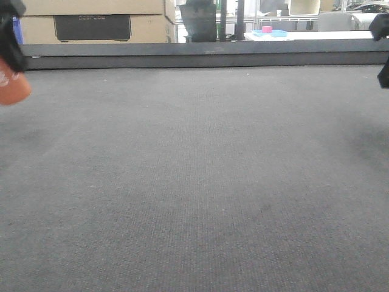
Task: Place cylindrical capacitor in blue bin on shelf
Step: 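Lift both held capacitors up off the table, then drive the base to the shelf of blue bins holding both capacitors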
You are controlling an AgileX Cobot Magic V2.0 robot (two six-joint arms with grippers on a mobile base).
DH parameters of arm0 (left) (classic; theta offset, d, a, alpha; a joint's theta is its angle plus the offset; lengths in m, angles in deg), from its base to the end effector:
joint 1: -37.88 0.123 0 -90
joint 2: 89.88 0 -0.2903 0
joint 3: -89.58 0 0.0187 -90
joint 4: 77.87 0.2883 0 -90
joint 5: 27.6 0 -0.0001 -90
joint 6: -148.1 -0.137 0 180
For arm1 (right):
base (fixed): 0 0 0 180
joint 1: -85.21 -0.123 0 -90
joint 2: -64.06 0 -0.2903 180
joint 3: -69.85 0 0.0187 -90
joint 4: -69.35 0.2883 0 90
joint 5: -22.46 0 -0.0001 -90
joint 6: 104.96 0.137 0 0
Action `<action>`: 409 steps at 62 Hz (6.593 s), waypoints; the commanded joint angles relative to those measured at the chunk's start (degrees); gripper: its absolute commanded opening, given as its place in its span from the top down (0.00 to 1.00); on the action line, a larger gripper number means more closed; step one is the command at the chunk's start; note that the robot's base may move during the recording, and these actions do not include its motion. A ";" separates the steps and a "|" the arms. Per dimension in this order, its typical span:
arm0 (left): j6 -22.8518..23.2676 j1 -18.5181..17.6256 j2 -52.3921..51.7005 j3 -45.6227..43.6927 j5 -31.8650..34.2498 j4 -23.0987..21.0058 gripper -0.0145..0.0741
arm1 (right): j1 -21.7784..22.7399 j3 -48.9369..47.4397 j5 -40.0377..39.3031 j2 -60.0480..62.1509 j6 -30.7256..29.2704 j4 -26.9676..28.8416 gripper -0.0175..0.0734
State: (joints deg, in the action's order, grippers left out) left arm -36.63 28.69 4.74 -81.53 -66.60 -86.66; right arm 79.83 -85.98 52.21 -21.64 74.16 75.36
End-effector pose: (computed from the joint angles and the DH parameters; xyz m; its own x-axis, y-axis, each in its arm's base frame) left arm 0.3845 -0.0756 0.2554 -0.7873 0.0900 -0.6100 0.1882 0.9772 -0.0986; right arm 0.3423 0.0394 0.2280 -0.7643 0.0040 -0.6448 -0.0696 0.9936 0.0886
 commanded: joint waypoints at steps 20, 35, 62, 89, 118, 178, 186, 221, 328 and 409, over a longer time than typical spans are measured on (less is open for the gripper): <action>0.91 -4.05 -20.31 18.23 25.16 -1.86 0.96 | 0.08 5.95 -15.24 15.37 -0.12 -0.82 0.99; 0.91 -4.05 -33.18 22.91 28.19 -1.86 0.96 | 0.08 6.06 -15.37 23.64 -0.12 -0.82 0.99; 0.91 -4.05 -57.04 28.72 29.86 1.93 0.96 | 0.08 6.06 -10.54 38.74 -0.12 -0.70 0.99; 0.91 3.51 -61.21 28.72 27.59 3.99 0.96 | 0.08 5.95 -10.03 44.55 -0.12 -0.70 0.99; 0.91 8.24 -65.97 28.72 26.79 1.11 0.96 | 0.08 5.84 -10.23 45.62 -0.12 1.04 0.99; 0.91 8.24 -67.77 28.72 26.79 1.36 0.96 | 0.08 5.84 -11.77 50.04 -0.12 1.04 0.99; 0.91 8.24 -67.77 28.72 26.79 1.36 0.96 | 0.08 5.84 -11.77 50.04 -0.12 1.04 0.99; 0.91 8.24 -67.77 28.72 26.79 1.36 0.96 | 0.08 5.84 -11.77 50.04 -0.12 1.04 0.99; 0.91 8.24 -67.90 28.72 26.79 1.37 0.96 | 0.08 5.84 -11.77 50.04 -0.12 1.04 0.99; 0.91 8.24 -67.90 28.72 26.79 1.37 0.96 | 0.08 5.84 -11.77 50.04 -0.12 1.04 0.99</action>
State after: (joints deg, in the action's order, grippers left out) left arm -35.89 36.85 -62.99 -52.77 -40.96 -84.94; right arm 79.83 -80.09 42.27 28.31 74.16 76.36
